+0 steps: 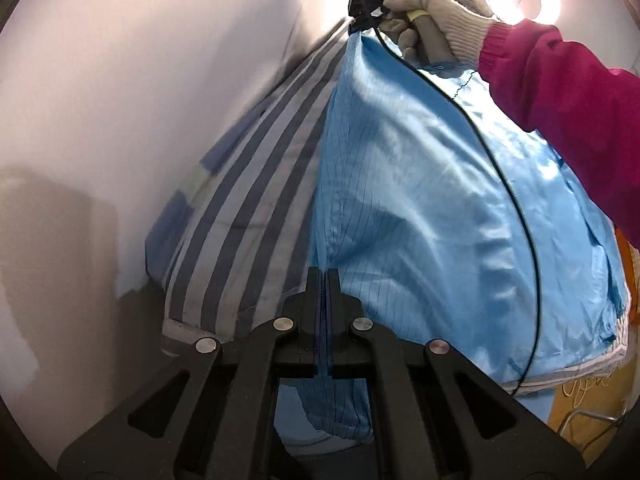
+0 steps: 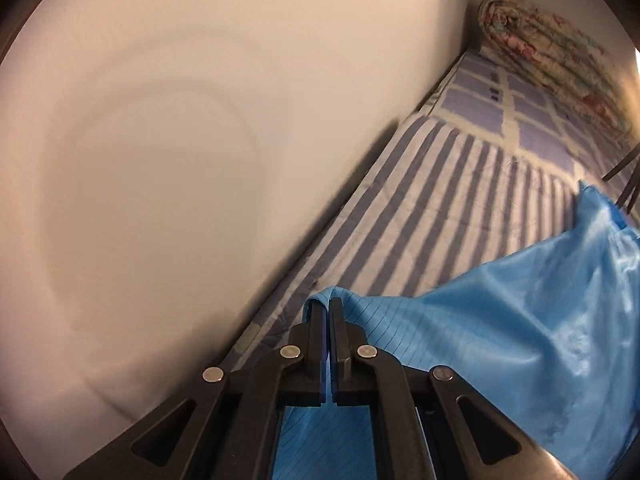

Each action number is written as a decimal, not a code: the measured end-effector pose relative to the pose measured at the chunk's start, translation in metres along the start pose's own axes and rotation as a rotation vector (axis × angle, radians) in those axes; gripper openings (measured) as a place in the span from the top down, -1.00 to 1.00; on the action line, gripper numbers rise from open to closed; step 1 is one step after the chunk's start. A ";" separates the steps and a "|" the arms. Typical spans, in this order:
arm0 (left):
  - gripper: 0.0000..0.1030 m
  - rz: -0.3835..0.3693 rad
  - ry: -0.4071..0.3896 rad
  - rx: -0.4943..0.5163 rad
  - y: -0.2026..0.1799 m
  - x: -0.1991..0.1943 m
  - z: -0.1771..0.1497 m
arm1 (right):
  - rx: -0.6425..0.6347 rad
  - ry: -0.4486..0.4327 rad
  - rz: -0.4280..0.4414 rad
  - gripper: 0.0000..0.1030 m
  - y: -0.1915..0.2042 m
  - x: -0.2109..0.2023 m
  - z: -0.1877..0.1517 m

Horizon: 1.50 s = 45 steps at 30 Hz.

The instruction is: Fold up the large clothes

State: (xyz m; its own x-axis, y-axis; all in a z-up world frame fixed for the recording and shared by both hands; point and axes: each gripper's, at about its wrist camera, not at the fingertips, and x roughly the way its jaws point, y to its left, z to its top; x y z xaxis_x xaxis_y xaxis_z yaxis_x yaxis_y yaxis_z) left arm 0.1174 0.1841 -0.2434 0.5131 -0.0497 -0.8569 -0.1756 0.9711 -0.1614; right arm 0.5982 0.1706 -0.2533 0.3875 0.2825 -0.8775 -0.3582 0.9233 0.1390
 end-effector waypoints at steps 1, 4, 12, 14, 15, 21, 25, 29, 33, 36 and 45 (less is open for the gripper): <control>1.00 0.002 0.006 -0.005 0.000 0.002 -0.001 | 0.010 0.010 0.018 1.00 -0.001 0.004 -0.004; 0.99 -0.005 -0.002 -0.014 0.001 0.000 -0.002 | 0.033 0.022 0.072 0.57 -0.012 0.001 -0.009; 0.11 -0.095 -0.024 -0.038 0.004 -0.008 0.007 | 0.007 -0.053 0.144 0.46 -0.061 -0.097 -0.061; 0.11 -0.131 0.004 -0.070 0.007 -0.001 0.009 | -0.026 -0.039 0.126 0.46 -0.071 -0.109 -0.083; 0.11 -0.136 0.013 -0.080 0.005 0.002 0.011 | -0.044 -0.036 0.095 0.46 -0.078 -0.111 -0.093; 0.11 -0.077 -0.011 -0.036 -0.006 0.006 0.025 | 0.194 -0.051 0.091 0.42 -0.175 -0.103 -0.098; 0.11 -0.046 -0.024 0.063 -0.025 0.014 0.033 | 0.298 -0.114 0.093 0.12 -0.229 -0.094 -0.071; 0.11 -0.047 0.042 0.071 -0.025 0.039 0.027 | 0.360 -0.152 0.062 -0.22 -0.267 -0.070 -0.039; 0.11 -0.033 0.061 0.073 -0.026 0.052 0.022 | 0.436 -0.151 0.115 -0.19 -0.297 -0.030 -0.013; 0.11 -0.023 0.055 0.089 -0.028 0.055 0.024 | 0.455 -0.158 0.192 0.44 -0.306 -0.008 0.000; 0.11 0.019 0.031 0.085 -0.035 0.063 0.028 | 0.476 -0.160 0.113 1.00 -0.333 -0.008 -0.011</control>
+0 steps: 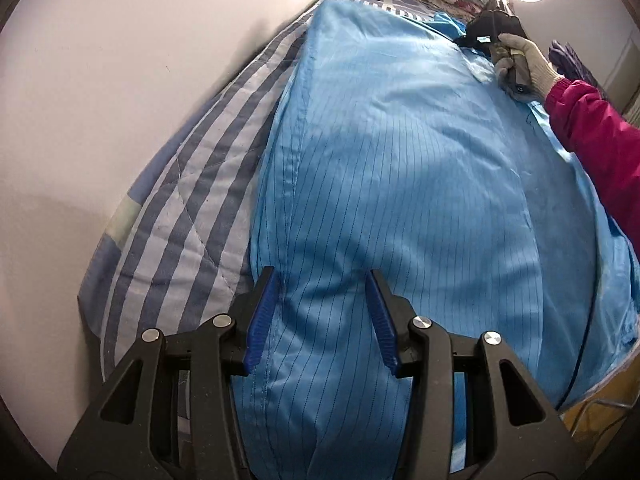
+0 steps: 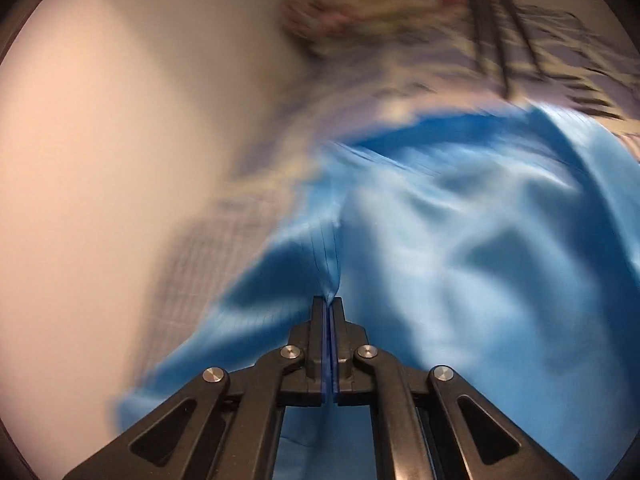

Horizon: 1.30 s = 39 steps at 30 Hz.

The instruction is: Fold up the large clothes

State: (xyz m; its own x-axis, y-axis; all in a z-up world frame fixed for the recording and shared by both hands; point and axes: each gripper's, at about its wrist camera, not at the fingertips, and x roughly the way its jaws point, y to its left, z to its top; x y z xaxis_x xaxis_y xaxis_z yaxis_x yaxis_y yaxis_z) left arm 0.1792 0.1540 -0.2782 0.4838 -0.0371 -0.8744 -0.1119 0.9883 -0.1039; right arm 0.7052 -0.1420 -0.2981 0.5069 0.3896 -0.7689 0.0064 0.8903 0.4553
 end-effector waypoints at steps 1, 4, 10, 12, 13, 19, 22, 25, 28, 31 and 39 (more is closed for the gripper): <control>0.11 -0.004 0.001 -0.006 0.000 0.001 0.001 | 0.004 -0.018 0.023 0.98 -0.002 -0.005 0.000; 0.11 -0.005 0.000 -0.012 0.000 0.003 0.002 | 0.010 -0.078 0.048 0.32 -0.001 -0.024 0.003; 0.11 -0.027 -0.005 -0.045 0.007 -0.007 -0.003 | -0.170 -0.018 0.153 0.42 0.048 -0.045 -0.025; 0.11 -0.027 -0.023 -0.090 0.017 -0.016 -0.008 | -0.254 0.028 0.134 0.42 0.067 -0.038 -0.042; 0.09 -0.029 -0.026 -0.111 0.024 -0.019 -0.009 | -0.300 0.060 0.119 0.42 0.079 -0.028 -0.053; 0.08 -0.060 -0.001 -0.178 0.048 -0.025 -0.017 | -0.399 0.085 -0.002 0.37 0.116 0.012 -0.083; 0.08 -0.076 -0.013 -0.187 0.052 -0.032 -0.019 | -0.355 0.111 -0.010 0.41 0.121 -0.003 -0.083; 0.08 -0.147 0.004 -0.207 0.056 -0.029 -0.018 | -0.366 0.116 0.063 0.41 0.126 -0.049 -0.100; 0.08 -0.246 0.027 -0.253 0.056 -0.029 -0.018 | -0.428 0.150 0.130 0.41 0.136 -0.101 -0.146; 0.08 -0.228 0.027 -0.225 0.049 -0.028 -0.016 | -0.460 0.234 0.227 0.41 0.142 -0.143 -0.214; 0.08 -0.153 0.030 -0.250 0.058 -0.022 -0.015 | -0.541 0.363 0.304 0.45 0.162 -0.179 -0.357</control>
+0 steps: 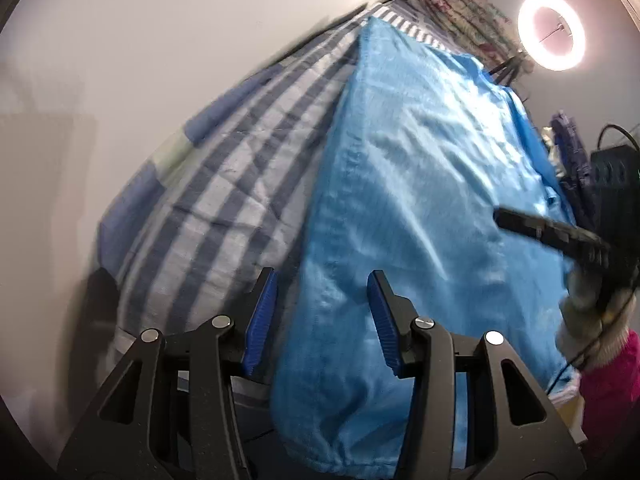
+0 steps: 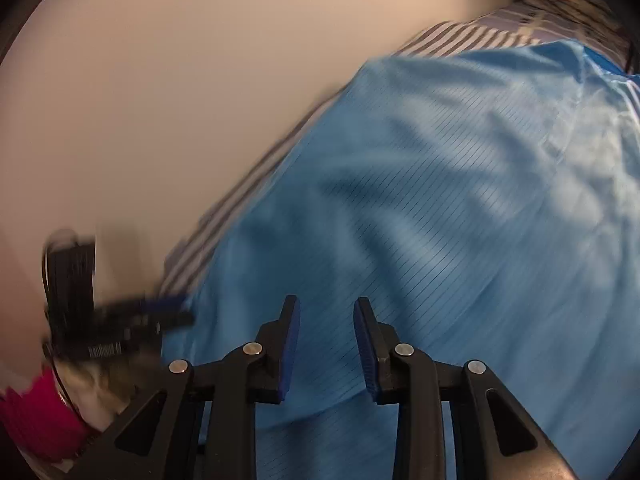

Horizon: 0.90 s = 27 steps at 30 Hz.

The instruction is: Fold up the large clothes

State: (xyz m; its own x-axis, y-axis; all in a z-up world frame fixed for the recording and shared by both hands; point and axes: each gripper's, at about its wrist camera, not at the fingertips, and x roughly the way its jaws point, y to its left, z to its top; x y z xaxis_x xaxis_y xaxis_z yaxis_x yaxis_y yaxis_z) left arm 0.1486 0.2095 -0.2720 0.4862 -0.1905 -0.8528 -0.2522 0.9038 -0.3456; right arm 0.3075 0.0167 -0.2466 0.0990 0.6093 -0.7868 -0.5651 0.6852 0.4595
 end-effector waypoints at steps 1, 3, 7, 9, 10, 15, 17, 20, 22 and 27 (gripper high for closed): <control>0.08 0.005 -0.001 0.012 0.000 0.002 0.000 | 0.005 0.013 0.000 0.45 0.004 0.006 -0.005; 0.13 0.003 -0.011 0.028 -0.001 0.006 0.001 | 0.017 0.047 -0.030 0.48 0.008 0.022 -0.013; 0.97 -0.036 0.000 0.026 -0.006 0.012 0.005 | 0.049 0.051 -0.047 0.55 0.009 0.030 -0.013; 1.00 -0.040 -0.027 0.071 -0.018 0.004 0.004 | 0.068 0.052 -0.046 0.55 0.008 0.031 -0.013; 1.00 -0.040 -0.048 0.102 -0.026 -0.002 0.003 | 0.074 0.053 -0.050 0.55 0.006 0.031 -0.011; 1.00 -0.028 -0.125 0.217 -0.052 -0.028 -0.004 | 0.095 0.065 -0.061 0.45 0.007 0.032 -0.003; 1.00 -0.033 -0.129 0.202 -0.049 -0.029 -0.003 | 0.100 0.079 -0.062 0.42 0.008 0.035 0.001; 1.00 -0.039 -0.143 0.175 -0.043 -0.032 -0.002 | 0.123 0.104 -0.058 0.38 0.007 0.043 0.013; 1.00 -0.046 -0.155 0.177 -0.043 -0.036 -0.002 | 0.142 0.106 -0.047 0.30 0.009 0.039 0.021; 1.00 -0.044 -0.184 0.253 -0.058 -0.043 -0.007 | 0.183 0.031 -0.011 -0.03 0.015 0.025 0.065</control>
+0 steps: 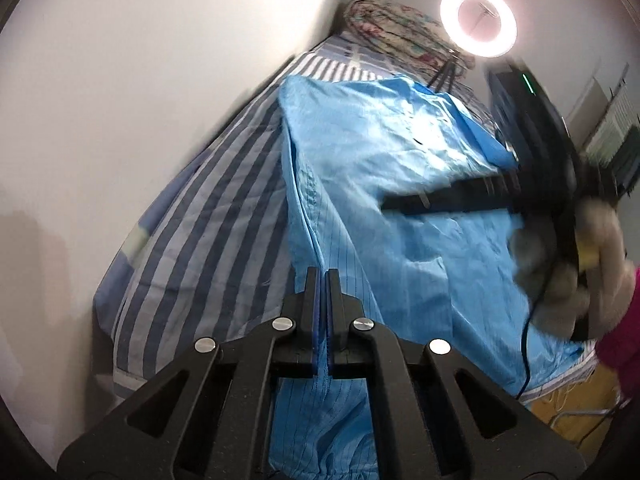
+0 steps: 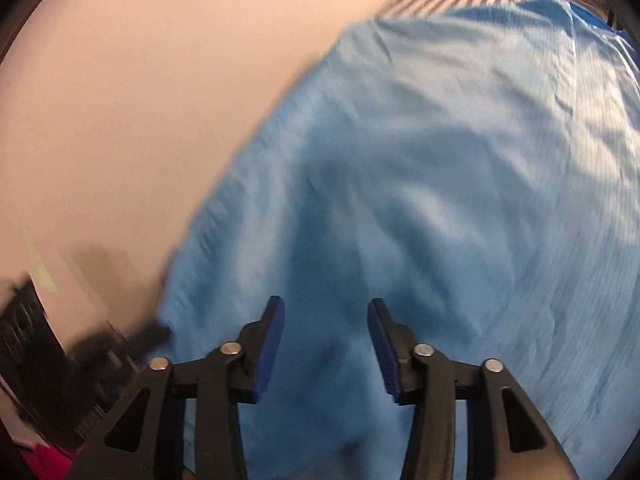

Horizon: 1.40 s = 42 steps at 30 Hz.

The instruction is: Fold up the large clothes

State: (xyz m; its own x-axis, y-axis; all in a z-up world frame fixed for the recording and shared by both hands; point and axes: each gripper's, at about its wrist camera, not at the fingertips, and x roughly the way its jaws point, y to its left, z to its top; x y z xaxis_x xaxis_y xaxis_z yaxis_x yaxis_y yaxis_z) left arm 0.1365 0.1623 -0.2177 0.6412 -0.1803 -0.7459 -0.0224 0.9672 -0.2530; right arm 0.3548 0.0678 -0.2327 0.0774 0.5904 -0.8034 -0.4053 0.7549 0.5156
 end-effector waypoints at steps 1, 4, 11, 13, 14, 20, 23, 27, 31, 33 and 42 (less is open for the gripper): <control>1.00 0.002 -0.003 0.016 -0.004 0.000 0.000 | 0.003 -0.015 0.000 -0.06 0.005 -0.001 0.011; 1.00 0.002 -0.006 0.051 -0.013 0.000 -0.001 | 0.004 -0.025 0.001 -0.20 0.022 0.003 0.039; 1.00 0.006 -0.007 0.093 -0.025 0.001 -0.002 | -0.054 0.029 -0.129 -0.18 0.063 0.044 0.075; 1.00 0.006 -0.006 0.100 -0.028 0.001 -0.004 | -0.078 0.067 -0.191 0.20 0.069 0.061 0.077; 1.00 0.006 -0.006 0.103 -0.030 0.001 -0.004 | -0.080 0.085 -0.203 0.57 0.066 0.063 0.074; 1.00 0.013 -0.018 0.143 -0.045 -0.006 -0.004 | -0.029 0.046 -0.159 1.00 0.059 0.060 0.072; 1.00 0.014 -0.035 0.185 -0.062 -0.014 -0.003 | -0.007 -0.020 -0.100 1.00 0.052 0.034 0.067; 1.00 -0.013 -0.039 0.257 -0.088 -0.032 -0.004 | 0.039 -0.103 -0.034 1.00 0.031 -0.010 0.048; 1.00 -0.089 -0.046 0.273 -0.107 -0.057 -0.005 | 0.136 -0.203 0.025 1.00 -0.006 -0.052 0.023; 1.00 -0.104 -0.061 0.286 -0.113 -0.070 -0.007 | 0.192 -0.247 0.053 1.00 -0.027 -0.067 0.009; 1.00 -0.094 0.032 0.198 -0.090 -0.044 -0.011 | 0.457 -0.311 0.076 1.00 -0.130 -0.093 -0.069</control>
State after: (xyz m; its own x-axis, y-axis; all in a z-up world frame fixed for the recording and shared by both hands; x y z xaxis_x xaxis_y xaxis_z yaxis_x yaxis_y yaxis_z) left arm 0.1015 0.0814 -0.1692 0.6089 -0.2739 -0.7444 0.1896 0.9616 -0.1987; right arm 0.3370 -0.1046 -0.2459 0.3561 0.6526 -0.6688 0.0104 0.7129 0.7011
